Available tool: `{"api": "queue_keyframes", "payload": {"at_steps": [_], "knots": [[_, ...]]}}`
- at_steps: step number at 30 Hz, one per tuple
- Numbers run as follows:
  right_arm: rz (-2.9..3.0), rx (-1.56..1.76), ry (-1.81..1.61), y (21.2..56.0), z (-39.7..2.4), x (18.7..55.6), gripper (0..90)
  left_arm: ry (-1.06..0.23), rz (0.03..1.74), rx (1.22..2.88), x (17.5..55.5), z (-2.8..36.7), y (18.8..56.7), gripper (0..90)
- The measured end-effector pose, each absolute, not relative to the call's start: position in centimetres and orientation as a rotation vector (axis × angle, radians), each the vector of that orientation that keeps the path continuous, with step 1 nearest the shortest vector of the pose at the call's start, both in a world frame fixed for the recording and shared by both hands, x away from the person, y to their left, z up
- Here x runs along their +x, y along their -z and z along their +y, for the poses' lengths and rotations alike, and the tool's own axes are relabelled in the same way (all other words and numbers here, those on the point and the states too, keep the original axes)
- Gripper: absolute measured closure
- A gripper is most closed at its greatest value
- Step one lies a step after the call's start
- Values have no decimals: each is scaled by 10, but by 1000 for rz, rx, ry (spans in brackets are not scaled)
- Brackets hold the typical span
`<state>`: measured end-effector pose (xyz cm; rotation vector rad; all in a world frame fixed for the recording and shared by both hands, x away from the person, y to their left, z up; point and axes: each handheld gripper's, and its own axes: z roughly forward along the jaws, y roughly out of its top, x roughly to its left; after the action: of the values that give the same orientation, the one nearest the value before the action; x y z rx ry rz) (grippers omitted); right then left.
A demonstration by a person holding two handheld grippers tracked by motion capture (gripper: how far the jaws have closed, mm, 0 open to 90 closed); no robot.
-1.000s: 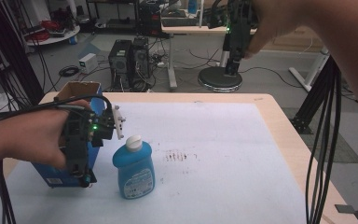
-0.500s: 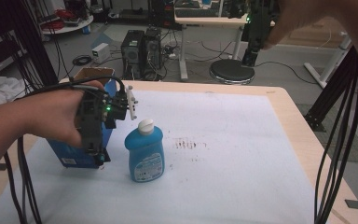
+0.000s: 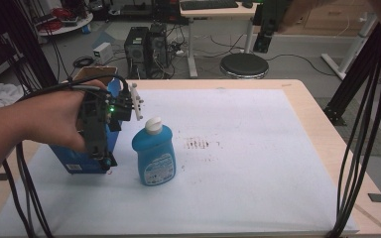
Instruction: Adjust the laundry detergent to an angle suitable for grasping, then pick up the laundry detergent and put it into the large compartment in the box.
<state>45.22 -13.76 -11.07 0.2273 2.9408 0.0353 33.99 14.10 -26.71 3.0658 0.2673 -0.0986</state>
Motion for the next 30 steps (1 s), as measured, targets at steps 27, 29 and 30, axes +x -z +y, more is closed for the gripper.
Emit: {"api": "queue_keyframes", "payload": {"at_steps": [27, 29, 30], "knots": [[2920, 215, 8, 108, -142, 457, 31, 22, 408, 2999, 347, 126, 240, 18], [2925, 221, 4, 108, -142, 456, 31, 20, 408, 2988, 347, 123, 238, 18], [2923, 224, -7, 107, -142, 456, 31, 22, 411, 2985, 347, 122, 237, 18]]}}
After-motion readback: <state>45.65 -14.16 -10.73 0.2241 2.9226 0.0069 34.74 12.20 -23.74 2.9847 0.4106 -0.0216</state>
